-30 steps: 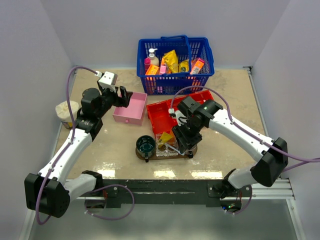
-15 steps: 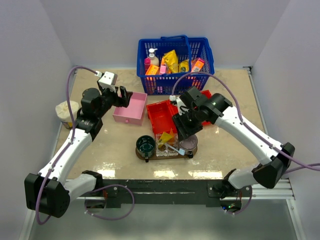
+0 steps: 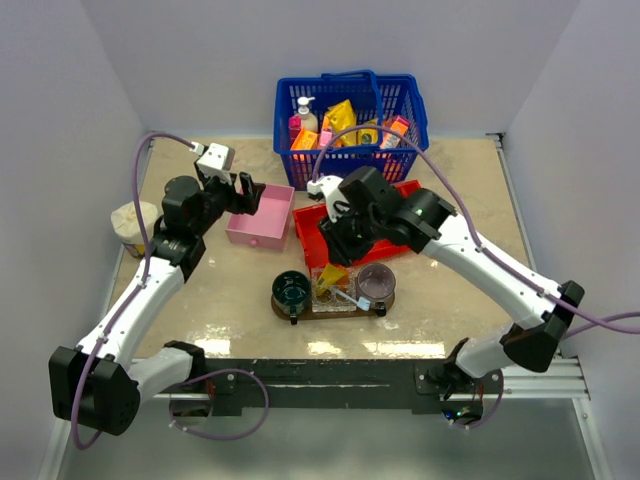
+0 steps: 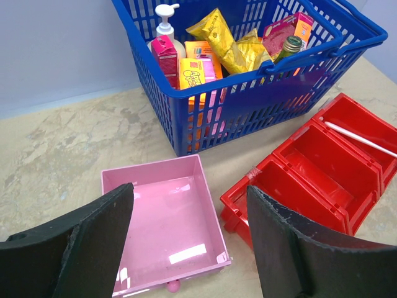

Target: Prepare toiletry sets of a toothbrush and toothpaste on the tray

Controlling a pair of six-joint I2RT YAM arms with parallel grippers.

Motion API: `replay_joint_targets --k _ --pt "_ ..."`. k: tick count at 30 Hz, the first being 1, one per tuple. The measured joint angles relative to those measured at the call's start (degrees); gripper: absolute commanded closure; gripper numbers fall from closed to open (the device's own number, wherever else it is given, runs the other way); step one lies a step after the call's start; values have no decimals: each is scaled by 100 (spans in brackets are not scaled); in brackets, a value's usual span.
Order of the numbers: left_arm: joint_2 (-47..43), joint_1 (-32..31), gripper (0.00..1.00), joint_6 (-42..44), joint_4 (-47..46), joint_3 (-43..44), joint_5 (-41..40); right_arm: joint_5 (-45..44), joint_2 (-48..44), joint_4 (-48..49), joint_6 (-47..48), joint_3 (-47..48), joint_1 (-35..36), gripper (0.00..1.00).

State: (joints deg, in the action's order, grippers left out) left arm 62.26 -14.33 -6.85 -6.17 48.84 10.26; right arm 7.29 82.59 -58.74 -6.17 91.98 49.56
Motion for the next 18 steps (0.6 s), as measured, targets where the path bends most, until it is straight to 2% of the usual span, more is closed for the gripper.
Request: replay_joint_targets --k 8,18 --pt "0 0 23 0 2 2 0 -372 365 136 315 -42 420 63" --pt "0 0 23 0 2 0 0 -774 444 227 476 -258 481 68"
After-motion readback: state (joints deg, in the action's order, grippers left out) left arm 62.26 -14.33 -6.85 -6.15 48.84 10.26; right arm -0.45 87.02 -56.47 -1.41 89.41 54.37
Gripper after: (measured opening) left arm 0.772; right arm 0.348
